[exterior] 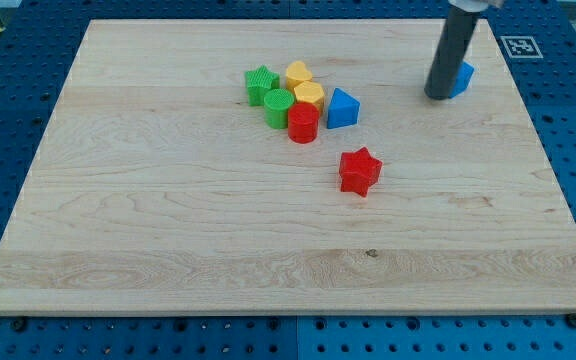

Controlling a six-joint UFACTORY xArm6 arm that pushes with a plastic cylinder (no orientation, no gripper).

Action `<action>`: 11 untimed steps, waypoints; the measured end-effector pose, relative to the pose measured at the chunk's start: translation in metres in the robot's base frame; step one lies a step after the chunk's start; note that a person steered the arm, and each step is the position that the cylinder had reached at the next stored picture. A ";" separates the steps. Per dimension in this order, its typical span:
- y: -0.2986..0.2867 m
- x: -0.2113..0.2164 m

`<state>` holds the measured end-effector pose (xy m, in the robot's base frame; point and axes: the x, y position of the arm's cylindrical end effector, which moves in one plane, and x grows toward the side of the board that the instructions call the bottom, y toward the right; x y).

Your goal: Move the triangle above the red star

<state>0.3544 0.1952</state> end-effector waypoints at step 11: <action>-0.171 0.082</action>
